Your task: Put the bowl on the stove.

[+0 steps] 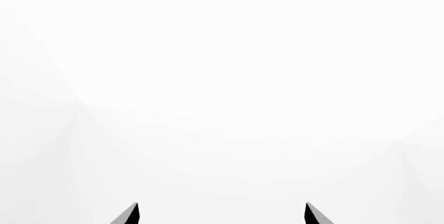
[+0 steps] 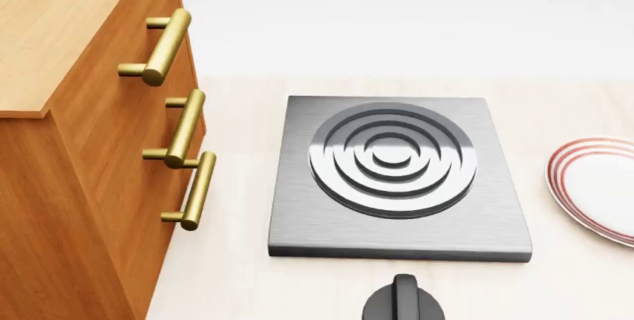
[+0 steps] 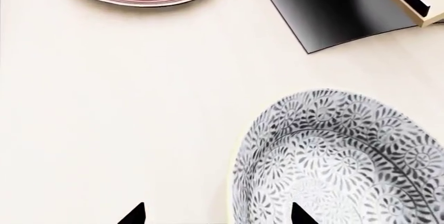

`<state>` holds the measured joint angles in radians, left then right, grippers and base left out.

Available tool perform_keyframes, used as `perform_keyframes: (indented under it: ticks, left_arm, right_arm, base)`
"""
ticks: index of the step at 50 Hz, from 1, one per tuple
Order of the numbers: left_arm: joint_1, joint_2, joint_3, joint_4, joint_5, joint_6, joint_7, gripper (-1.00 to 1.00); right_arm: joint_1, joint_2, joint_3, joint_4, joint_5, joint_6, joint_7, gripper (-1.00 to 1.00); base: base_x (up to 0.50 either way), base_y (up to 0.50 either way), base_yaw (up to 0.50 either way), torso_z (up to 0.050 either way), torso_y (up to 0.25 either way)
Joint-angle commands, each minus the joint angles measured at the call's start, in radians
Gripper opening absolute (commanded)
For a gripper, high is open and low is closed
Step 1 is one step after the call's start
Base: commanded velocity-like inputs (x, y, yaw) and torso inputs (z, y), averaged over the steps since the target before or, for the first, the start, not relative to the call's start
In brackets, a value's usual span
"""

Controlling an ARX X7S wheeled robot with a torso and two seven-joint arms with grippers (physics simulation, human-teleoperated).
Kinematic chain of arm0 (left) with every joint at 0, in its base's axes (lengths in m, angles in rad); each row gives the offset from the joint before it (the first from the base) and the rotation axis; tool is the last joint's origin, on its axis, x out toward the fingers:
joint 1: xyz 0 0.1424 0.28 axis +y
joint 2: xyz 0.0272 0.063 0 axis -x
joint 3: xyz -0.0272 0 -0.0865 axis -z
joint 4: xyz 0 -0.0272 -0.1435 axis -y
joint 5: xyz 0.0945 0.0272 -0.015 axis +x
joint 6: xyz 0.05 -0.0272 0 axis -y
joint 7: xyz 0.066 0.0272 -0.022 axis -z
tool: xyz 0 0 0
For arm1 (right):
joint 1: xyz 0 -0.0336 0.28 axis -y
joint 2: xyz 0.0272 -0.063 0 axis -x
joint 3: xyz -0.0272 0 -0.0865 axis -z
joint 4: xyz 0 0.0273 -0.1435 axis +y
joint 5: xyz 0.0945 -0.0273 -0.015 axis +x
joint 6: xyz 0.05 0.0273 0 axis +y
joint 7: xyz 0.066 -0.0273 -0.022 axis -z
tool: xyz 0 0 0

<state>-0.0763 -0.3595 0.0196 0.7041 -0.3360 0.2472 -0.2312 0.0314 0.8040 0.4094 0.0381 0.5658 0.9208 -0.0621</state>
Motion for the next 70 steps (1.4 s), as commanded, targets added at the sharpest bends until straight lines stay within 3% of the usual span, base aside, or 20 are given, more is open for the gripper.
perform_keyframes:
  ticks: [1, 19, 20, 53, 70]
  left_arm:
    - [0.000, -0.003, 0.002, -0.003, 0.001, 0.003, -0.003, 1.00]
    - [0.000, -0.007, 0.003, -0.012, 0.005, 0.010, -0.007, 1.00]
    - [-0.001, -0.008, 0.002, -0.012, 0.004, 0.010, -0.008, 1.00]
    - [0.005, -0.015, 0.009, -0.013, 0.004, 0.016, -0.016, 1.00]
    - [0.006, -0.015, 0.016, -0.019, 0.005, 0.023, -0.018, 1.00]
  right_arm:
    - [0.020, -0.012, -0.031, 0.042, -0.010, -0.005, 0.007, 1.00]
    - [-0.021, -0.035, -0.018, 0.085, -0.026, -0.061, -0.005, 1.00]
    - [-0.021, -0.037, -0.017, 0.081, -0.026, -0.063, -0.002, -1.00]
    - [-0.049, 0.005, 0.027, -0.041, -0.007, -0.070, -0.011, -1.00]
    - [0.150, 0.110, -0.053, -0.200, 0.067, 0.028, -0.038, -1.00]
  base:
    - [0.00, 0.00, 0.00, 0.000, 0.000]
    - [0.00, 0.00, 0.00, -0.001, 0.000]
    - [0.00, 0.00, 0.00, 0.000, 0.000]
    - [0.00, 0.00, 0.00, 0.000, 0.000]
    - [0.00, 0.00, 0.00, 0.000, 0.000]
